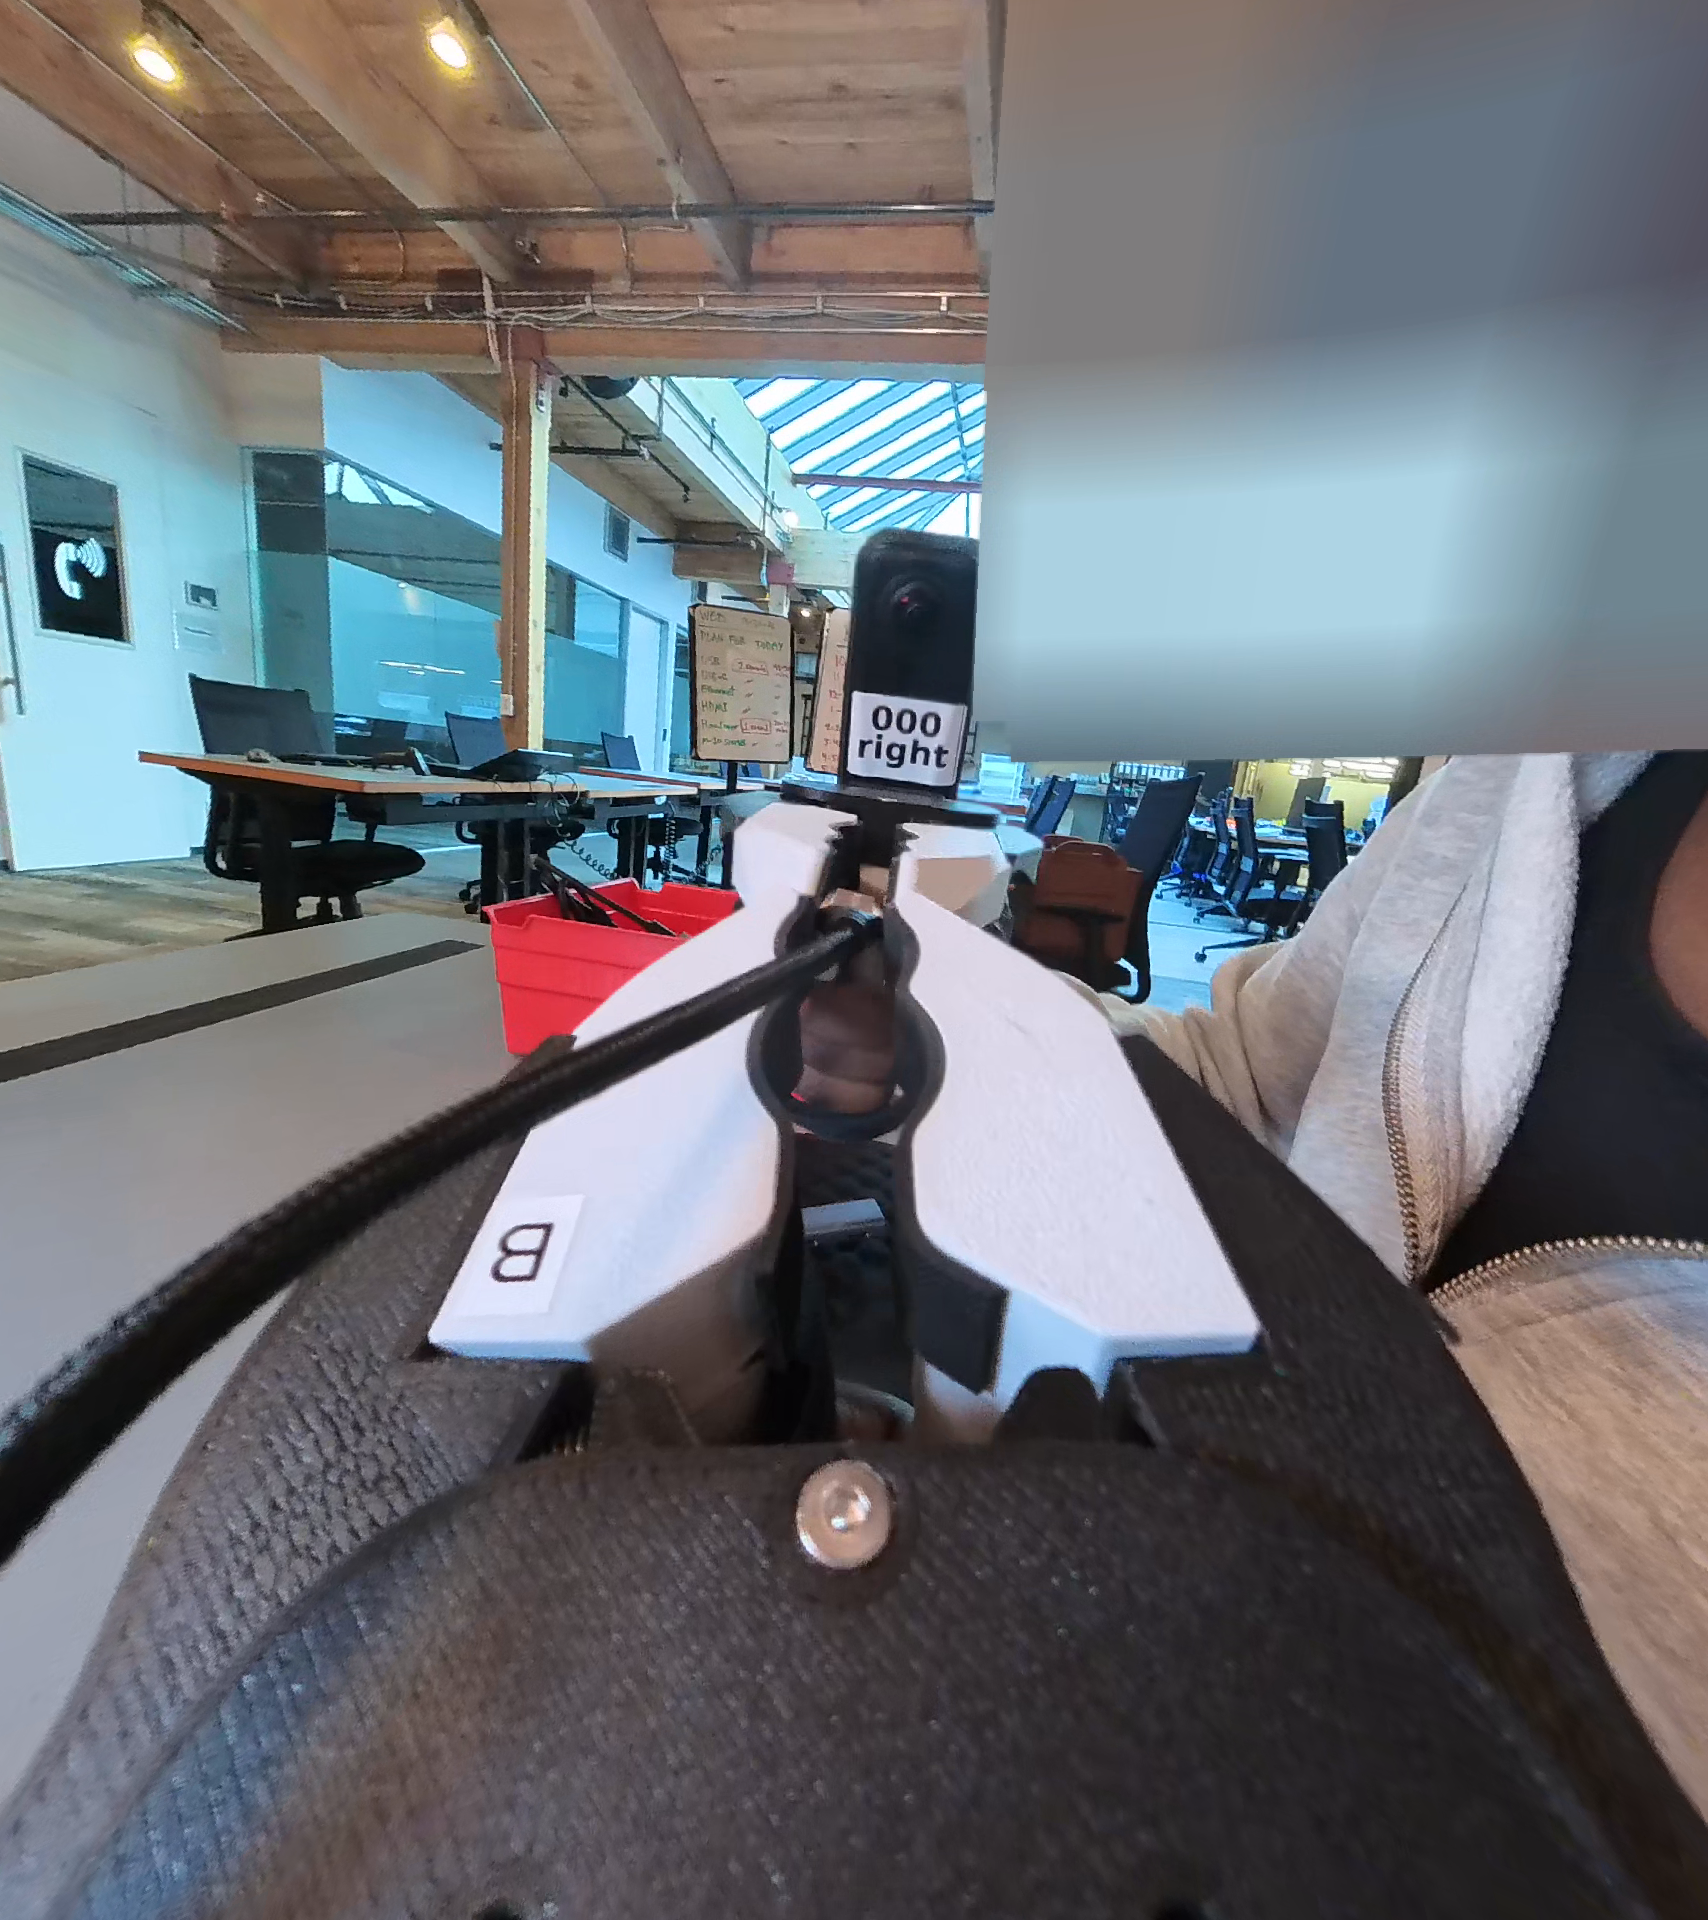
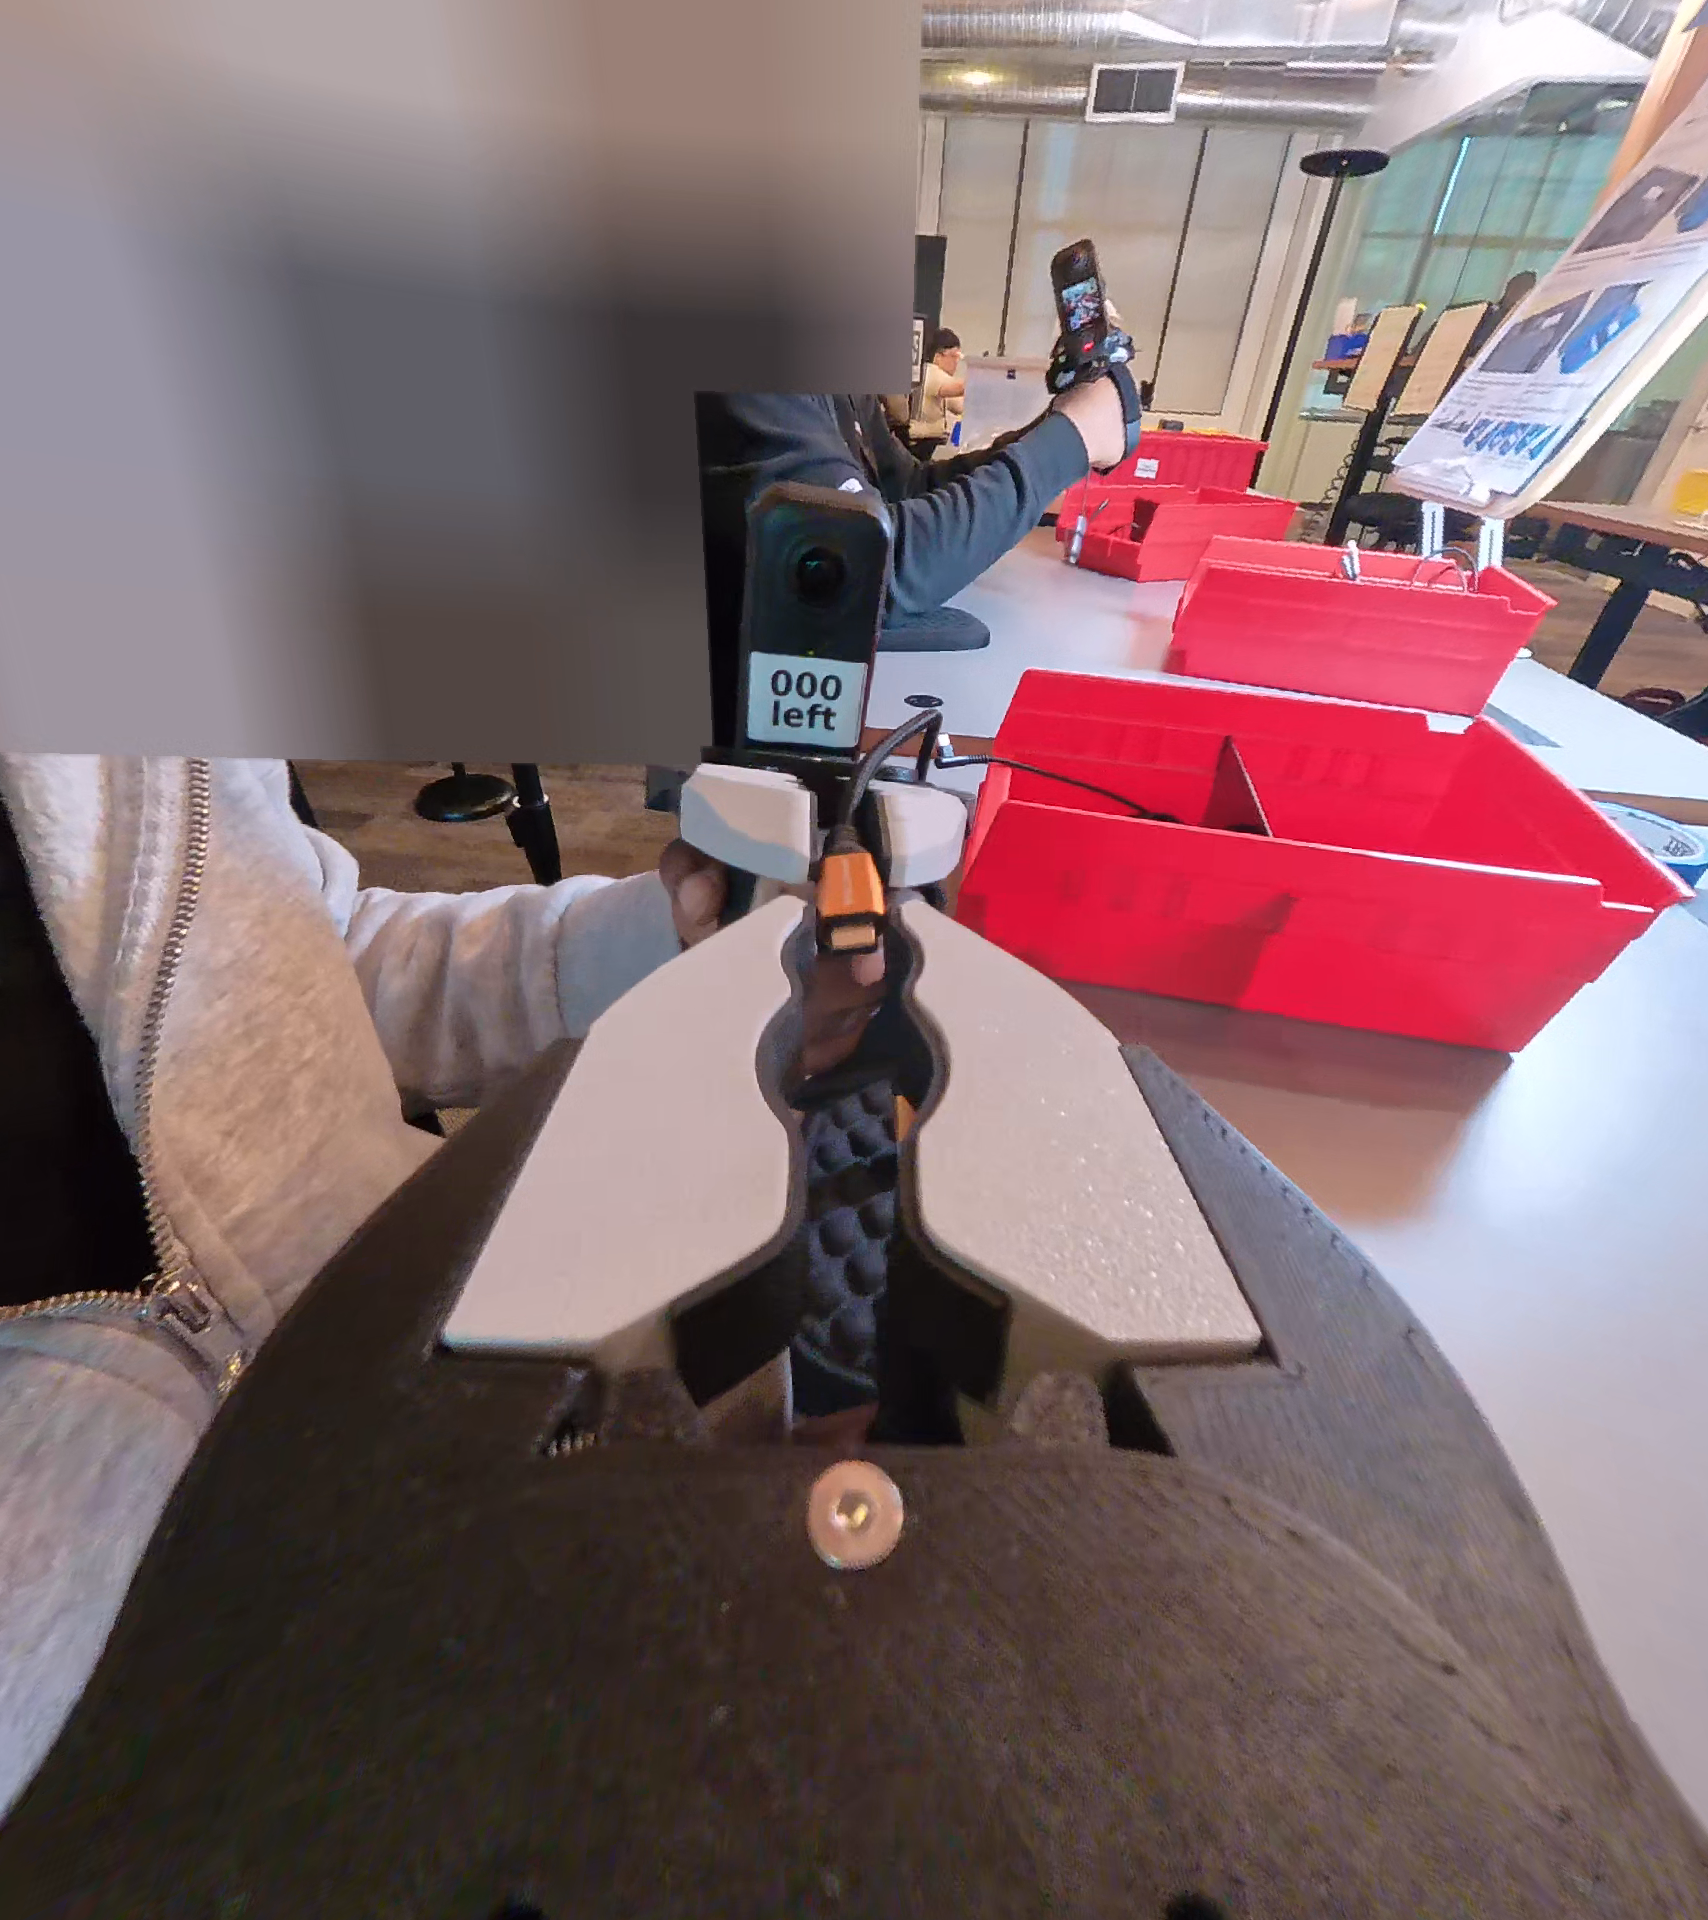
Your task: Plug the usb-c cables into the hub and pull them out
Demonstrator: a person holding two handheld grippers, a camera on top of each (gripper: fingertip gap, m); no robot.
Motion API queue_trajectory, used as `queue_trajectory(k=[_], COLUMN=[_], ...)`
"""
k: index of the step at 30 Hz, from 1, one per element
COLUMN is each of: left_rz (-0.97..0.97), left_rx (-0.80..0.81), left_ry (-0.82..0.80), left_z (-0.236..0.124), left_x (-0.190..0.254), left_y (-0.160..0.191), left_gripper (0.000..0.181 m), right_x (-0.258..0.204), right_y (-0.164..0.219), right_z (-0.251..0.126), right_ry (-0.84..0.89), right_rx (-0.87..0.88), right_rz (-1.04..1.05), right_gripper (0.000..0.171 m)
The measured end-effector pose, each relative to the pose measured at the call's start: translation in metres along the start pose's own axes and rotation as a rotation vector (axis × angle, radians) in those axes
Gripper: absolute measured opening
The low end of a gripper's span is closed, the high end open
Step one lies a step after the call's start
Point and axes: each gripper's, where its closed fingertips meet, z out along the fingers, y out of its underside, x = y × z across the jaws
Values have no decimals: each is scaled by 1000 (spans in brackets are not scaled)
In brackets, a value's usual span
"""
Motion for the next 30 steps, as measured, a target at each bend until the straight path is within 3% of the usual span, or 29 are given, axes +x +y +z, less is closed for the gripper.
queue_trajectory(k=[4, 15, 30], left_rz=[50, 100, 108], left_rx=[-64, -112, -154], left_ry=[28, 27, 7], left_z=[1, -1, 3], left_x=[7, 7, 1], left_y=[5, 6, 9], left_gripper=[18, 13, 13], right_x=[-6, -7, -2], right_y=[-1, 2, 7], right_z=[-1, 2, -1], right_ry=[-47, -67, -44], right_rx=[1, 2, -6], right_rz=[36, 93, 34], right_gripper=[11, 11, 11])
